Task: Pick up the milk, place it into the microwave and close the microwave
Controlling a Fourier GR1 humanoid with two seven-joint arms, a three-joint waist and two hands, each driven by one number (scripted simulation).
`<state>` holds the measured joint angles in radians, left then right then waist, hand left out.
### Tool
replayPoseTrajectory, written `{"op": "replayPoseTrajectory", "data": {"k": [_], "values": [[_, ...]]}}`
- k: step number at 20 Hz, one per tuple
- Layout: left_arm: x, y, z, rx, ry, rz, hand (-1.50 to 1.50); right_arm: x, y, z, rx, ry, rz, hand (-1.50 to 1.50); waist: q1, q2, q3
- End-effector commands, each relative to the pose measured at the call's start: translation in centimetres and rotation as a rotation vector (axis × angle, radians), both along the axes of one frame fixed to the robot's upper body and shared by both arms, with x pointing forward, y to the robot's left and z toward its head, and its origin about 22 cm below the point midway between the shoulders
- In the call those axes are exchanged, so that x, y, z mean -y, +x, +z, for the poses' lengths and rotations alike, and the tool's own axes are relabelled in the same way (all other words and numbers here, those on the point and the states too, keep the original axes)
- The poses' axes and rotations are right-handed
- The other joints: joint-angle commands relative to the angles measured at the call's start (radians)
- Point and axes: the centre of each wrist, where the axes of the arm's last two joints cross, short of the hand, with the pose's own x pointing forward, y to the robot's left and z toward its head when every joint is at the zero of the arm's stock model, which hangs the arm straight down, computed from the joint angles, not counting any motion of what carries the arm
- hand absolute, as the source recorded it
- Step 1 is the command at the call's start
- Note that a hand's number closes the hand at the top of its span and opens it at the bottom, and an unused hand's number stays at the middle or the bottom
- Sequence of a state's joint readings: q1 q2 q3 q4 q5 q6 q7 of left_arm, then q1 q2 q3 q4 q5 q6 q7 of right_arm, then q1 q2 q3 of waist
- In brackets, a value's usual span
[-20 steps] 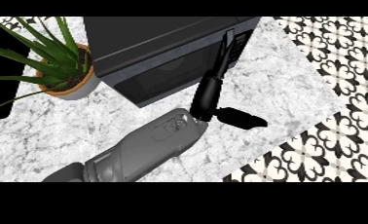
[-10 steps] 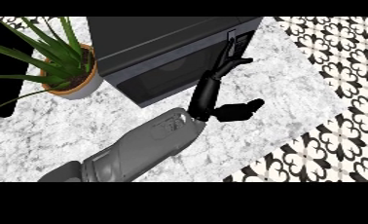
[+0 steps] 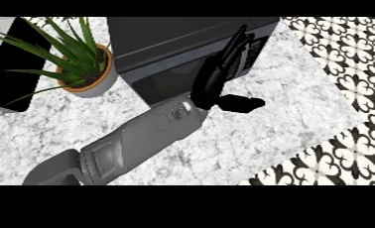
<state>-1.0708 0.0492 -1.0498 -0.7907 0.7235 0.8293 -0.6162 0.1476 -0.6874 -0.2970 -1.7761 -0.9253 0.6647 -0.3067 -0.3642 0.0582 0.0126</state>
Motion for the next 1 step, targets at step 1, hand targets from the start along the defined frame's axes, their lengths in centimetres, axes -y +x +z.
{"op": "replayPoseTrajectory", "data": {"k": [1], "values": [[-3.31,3.15,-1.57,-0.135,0.093,0.262,-1.50,0.19,-0.31,0.05,0.000,0.008,-0.012,-1.50,0.008,0.026,0.001]]}}
